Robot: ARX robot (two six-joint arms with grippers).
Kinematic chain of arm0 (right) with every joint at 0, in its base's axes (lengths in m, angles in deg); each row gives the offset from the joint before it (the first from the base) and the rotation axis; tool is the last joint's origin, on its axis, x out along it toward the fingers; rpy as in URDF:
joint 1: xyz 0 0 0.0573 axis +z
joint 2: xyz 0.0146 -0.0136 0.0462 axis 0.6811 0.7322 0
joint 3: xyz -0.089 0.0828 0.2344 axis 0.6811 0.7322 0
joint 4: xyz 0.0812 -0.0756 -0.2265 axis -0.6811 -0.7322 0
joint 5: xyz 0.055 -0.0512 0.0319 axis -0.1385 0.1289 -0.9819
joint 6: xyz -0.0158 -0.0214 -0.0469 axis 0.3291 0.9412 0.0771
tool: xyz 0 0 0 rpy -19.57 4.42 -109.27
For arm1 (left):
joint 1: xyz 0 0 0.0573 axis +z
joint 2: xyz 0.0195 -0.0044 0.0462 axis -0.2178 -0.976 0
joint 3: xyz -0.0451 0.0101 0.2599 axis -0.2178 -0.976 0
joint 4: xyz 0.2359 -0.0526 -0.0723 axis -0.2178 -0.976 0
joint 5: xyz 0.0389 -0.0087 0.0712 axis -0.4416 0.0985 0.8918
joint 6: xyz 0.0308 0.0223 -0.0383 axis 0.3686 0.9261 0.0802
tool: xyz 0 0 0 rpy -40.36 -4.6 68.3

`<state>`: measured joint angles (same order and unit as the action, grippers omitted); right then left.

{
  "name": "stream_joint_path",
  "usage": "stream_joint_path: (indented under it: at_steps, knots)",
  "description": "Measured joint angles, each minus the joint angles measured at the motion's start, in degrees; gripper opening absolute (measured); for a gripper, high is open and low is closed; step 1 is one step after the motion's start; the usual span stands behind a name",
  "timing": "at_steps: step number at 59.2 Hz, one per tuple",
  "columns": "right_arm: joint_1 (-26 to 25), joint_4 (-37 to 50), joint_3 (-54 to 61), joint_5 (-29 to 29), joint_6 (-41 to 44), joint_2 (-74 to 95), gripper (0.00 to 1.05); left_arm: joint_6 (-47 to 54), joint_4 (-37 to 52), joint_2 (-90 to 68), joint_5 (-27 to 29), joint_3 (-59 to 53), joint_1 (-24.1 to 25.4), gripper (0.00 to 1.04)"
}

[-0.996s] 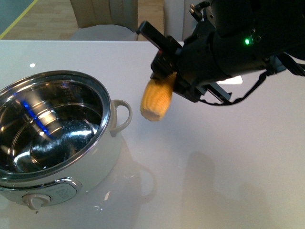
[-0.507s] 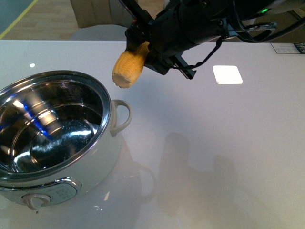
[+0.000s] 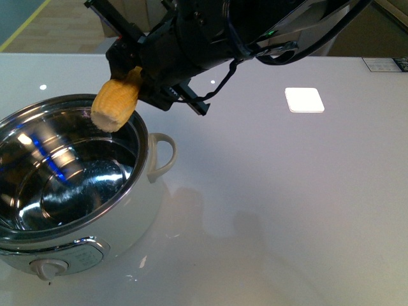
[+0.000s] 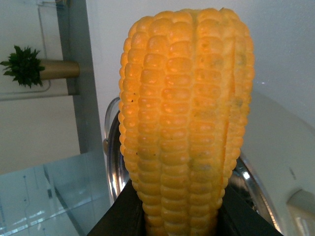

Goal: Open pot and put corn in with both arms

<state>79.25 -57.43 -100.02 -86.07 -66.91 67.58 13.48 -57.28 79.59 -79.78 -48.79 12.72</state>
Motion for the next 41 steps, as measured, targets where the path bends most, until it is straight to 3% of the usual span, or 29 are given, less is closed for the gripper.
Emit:
stream_joint_path:
  at_steps: [36,41]
  knots:
    - [3.9,-2.5,2.7,-4.9,2.9,1.4,0.21,0.0,0.0,0.0,0.0,0.0,0.0,0.98]
    - [4.0,-3.1,2.8,-5.3,3.6,1.4,0.30,0.0,0.0,0.0,0.0,0.0,0.0,0.98]
